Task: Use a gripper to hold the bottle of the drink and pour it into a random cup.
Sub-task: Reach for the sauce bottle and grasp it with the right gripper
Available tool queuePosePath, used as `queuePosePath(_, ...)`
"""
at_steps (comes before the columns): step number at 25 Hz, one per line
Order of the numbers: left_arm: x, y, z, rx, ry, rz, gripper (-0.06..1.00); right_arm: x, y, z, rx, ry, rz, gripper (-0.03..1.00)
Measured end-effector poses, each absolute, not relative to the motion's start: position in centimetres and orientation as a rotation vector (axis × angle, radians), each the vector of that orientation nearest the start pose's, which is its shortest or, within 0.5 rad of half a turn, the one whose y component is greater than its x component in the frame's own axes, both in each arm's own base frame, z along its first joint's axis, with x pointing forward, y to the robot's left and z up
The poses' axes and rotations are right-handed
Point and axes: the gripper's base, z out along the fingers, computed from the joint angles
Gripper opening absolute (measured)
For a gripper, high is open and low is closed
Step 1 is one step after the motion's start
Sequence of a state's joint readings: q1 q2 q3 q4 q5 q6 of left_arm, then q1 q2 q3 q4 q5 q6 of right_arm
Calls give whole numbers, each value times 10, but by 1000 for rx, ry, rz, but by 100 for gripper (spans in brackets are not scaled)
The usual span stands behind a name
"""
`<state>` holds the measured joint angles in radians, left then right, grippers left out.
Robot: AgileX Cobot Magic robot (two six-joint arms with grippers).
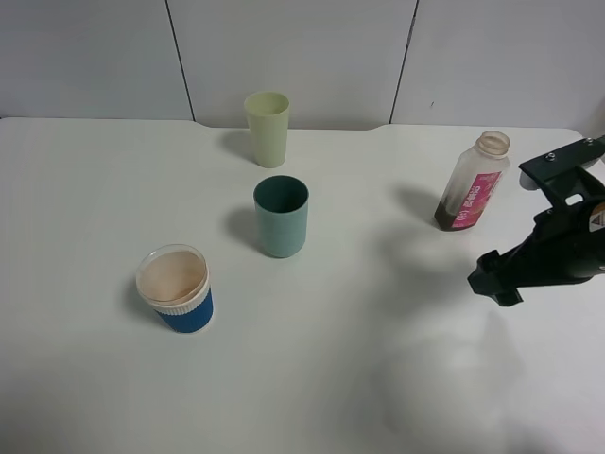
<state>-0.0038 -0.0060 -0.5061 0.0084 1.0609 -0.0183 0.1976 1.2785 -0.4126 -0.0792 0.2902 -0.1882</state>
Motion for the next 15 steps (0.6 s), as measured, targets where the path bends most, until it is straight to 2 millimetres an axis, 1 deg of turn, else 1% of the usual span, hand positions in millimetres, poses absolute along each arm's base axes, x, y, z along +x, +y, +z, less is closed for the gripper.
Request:
queuePosePath(2, -7, 1, 279, -15, 2032, -4, 93, 189, 36, 162, -608, 2546, -57, 97)
queuePosePath(3, -7, 1, 279, -15, 2032, -4, 93, 186, 35, 158, -666, 2499, -78, 97)
queuePosePath(5, -7, 1, 279, -15, 2032, -4, 93, 186, 35, 156, -751, 2446, -110, 97)
queuePosePath(13, -7, 1, 279, -15, 2032, -4, 93, 188, 32, 156, -1216, 2247, -317, 97)
queuePosePath(15, -7, 1, 279, -15, 2032, -4, 93, 188, 31, 157, -1283, 2213, -354, 97)
